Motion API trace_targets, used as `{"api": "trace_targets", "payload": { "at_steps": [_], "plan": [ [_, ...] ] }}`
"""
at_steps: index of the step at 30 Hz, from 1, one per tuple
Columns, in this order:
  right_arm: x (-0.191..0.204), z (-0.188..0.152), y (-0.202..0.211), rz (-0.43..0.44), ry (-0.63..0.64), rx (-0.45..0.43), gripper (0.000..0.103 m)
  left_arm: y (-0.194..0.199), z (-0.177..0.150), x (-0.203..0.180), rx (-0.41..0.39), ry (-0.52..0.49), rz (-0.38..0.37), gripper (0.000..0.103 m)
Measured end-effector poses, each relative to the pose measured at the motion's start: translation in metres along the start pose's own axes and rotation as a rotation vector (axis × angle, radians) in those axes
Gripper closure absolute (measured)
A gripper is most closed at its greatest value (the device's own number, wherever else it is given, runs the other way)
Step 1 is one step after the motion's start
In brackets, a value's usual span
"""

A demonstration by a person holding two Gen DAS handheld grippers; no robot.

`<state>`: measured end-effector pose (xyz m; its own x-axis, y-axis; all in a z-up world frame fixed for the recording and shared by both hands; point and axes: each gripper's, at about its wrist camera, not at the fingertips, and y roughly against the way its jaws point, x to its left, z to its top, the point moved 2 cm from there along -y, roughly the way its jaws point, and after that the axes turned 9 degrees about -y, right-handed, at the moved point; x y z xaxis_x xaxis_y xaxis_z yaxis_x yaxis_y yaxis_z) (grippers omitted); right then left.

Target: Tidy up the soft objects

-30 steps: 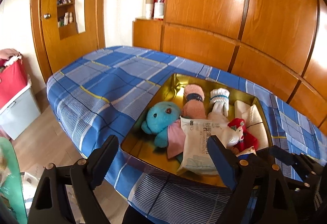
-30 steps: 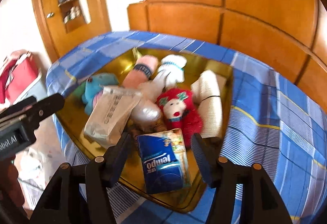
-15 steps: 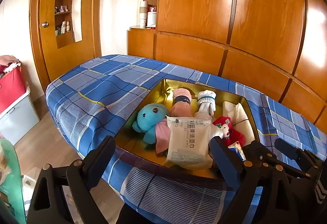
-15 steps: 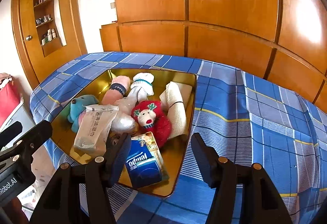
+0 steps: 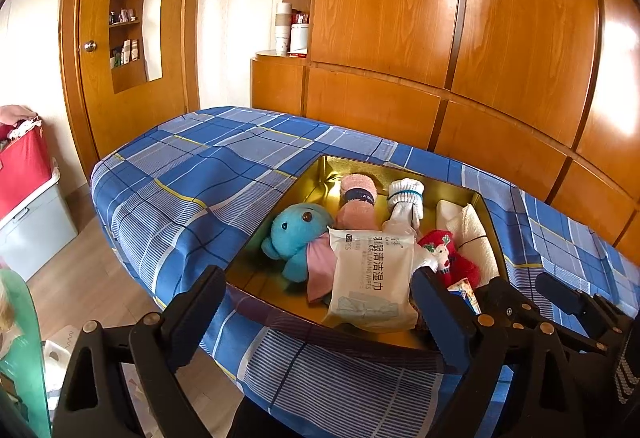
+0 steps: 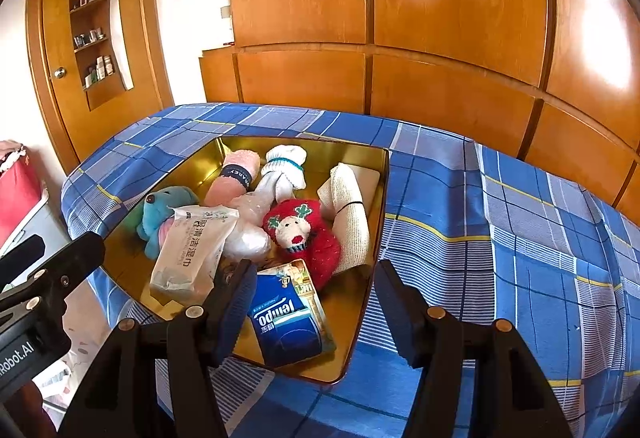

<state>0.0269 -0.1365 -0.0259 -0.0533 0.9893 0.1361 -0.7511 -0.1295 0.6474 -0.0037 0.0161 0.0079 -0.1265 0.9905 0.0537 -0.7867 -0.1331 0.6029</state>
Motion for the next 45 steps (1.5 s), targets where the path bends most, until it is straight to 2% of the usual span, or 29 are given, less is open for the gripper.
{"api": "trace_targets", "payload": {
  "at_steps": [45],
  "plan": [
    [-0.0016, -0.0021, 0.0012, 0.007, -0.013, 0.011, 0.041, 0.0003, -0.0047, -0.0018, 0.015, -0.001, -0.002, 0.006]
  ]
}}
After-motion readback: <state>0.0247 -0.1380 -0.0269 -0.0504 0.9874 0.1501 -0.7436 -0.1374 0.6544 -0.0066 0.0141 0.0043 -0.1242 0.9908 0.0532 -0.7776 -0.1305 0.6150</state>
